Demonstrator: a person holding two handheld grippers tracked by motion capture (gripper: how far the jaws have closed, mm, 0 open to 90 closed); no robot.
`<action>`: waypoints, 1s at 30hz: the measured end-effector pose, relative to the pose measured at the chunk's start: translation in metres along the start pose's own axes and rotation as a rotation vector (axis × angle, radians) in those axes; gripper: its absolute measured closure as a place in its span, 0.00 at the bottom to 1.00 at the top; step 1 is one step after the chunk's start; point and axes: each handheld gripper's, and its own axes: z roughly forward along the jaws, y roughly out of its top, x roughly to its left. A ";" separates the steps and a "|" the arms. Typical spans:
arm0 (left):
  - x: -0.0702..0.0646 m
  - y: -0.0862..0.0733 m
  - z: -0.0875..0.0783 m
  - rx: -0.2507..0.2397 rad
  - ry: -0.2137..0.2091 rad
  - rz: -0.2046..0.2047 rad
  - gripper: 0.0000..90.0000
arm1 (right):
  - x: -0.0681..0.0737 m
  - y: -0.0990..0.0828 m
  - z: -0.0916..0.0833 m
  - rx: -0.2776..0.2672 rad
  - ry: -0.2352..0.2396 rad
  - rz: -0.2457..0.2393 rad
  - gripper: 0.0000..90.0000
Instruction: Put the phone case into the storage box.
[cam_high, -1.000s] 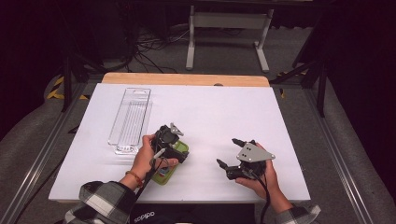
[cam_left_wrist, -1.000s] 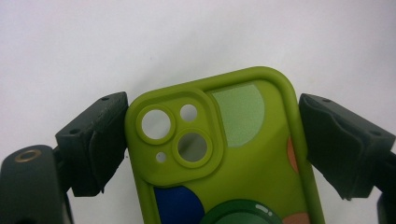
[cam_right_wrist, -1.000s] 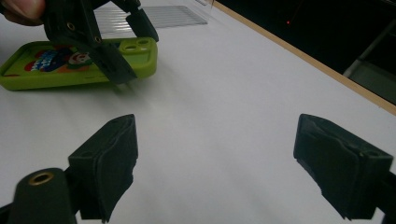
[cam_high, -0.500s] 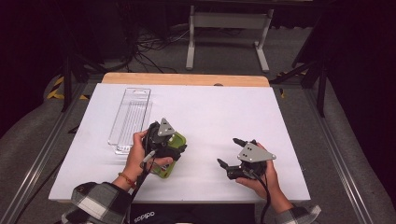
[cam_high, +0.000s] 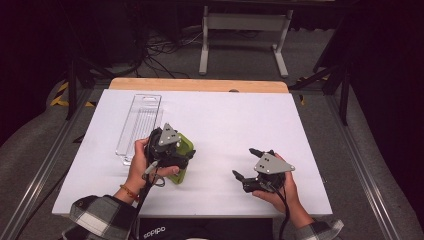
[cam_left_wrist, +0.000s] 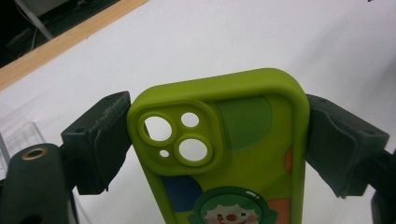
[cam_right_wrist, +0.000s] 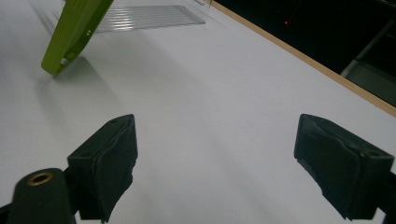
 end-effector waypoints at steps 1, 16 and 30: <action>0.001 0.000 -0.001 0.001 0.007 0.013 0.17 | 0.000 0.000 0.000 0.000 0.000 0.000 0.16; 0.004 0.004 -0.021 -0.070 0.041 0.008 0.17 | 0.000 0.000 -0.001 -0.001 -0.002 -0.002 0.16; 0.012 0.005 -0.036 -0.122 0.074 -0.021 0.17 | 0.000 0.000 -0.001 0.000 -0.004 -0.006 0.16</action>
